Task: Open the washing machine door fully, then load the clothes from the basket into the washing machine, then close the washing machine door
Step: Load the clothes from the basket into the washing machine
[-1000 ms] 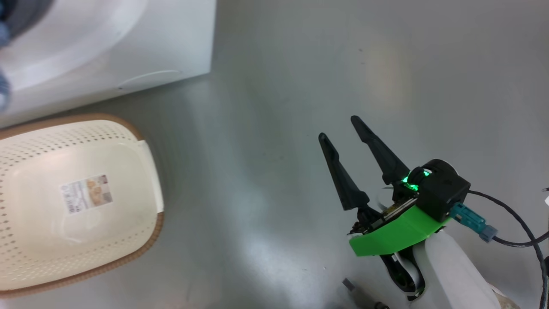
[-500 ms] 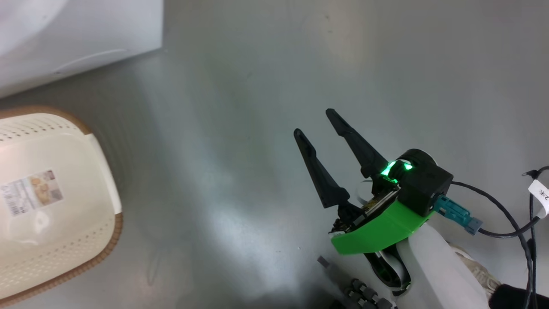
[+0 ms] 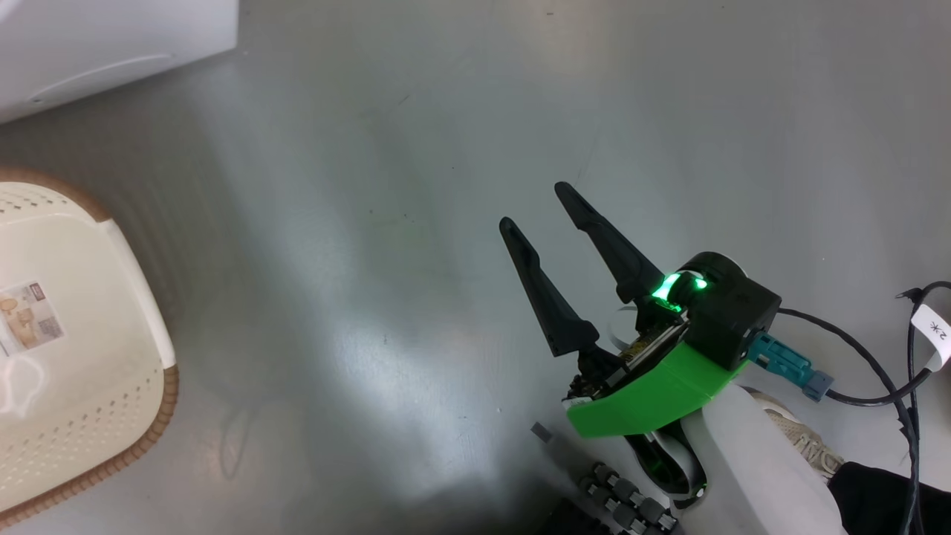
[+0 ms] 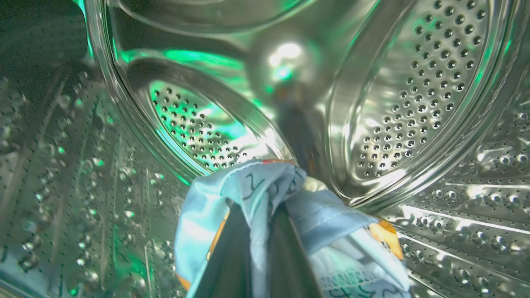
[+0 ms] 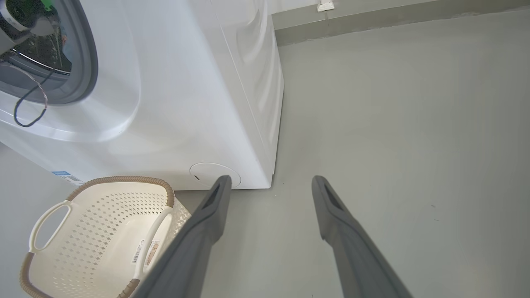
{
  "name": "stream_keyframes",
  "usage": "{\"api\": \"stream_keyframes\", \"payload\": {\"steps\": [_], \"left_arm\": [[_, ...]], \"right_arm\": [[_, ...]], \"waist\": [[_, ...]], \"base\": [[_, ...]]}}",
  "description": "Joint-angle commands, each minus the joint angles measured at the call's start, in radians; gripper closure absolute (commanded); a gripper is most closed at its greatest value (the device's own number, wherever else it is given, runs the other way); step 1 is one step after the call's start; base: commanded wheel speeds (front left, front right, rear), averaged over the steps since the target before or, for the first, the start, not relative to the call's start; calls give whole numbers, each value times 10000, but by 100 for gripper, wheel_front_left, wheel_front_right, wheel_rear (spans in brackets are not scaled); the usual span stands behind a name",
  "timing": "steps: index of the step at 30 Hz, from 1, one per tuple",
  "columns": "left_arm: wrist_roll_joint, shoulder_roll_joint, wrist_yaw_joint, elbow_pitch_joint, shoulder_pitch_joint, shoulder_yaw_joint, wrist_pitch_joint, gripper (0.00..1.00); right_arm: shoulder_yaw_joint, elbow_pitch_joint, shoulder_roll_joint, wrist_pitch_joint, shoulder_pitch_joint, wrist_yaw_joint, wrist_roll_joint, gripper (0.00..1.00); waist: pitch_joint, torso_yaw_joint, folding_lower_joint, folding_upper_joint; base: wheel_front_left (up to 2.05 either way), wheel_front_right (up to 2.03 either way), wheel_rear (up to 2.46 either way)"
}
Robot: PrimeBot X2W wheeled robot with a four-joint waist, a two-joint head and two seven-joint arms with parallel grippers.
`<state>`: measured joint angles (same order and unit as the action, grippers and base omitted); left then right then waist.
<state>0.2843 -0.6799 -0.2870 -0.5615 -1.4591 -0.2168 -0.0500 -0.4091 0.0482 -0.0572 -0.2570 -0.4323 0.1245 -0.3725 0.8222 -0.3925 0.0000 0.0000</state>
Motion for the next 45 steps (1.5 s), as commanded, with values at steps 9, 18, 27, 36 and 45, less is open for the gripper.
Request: {"api": "stream_keyframes", "payload": {"steps": [9, 18, 27, 36, 45], "left_arm": [[700, -22, 402, -47, 179, 148, -460, 0], [1093, 203, 692, -93, 595, 91, -378, 0], [1751, 550, 844, 158, 2437, 392, 734, 0], [2236, 861, 604, 1502, 5053, 741, 1789, 0], [2439, 1388, -285, 4078, 8748, 1067, 2619, 0]], "right_arm": [[-97, -126, 22, -47, 182, 62, -15, 0], [105, -125, -79, -47, 188, 62, 67, 0], [594, -195, -214, -47, 475, 62, 315, 0], [1304, -251, -337, -47, 982, 62, 636, 0], [1781, -184, -433, -47, 1615, 62, 989, 0]], "waist": [[-1, 231, 0, 0], [-314, 521, 0, 0], [-1097, 1081, 0, 0], [-2030, 1648, 0, 0], [-3269, 2114, 0, 0]], "base": [[0, 0, 0], [0, 0, 0], [0, 0, 0], [0, 0, 0], [0, 0, 0]]}}
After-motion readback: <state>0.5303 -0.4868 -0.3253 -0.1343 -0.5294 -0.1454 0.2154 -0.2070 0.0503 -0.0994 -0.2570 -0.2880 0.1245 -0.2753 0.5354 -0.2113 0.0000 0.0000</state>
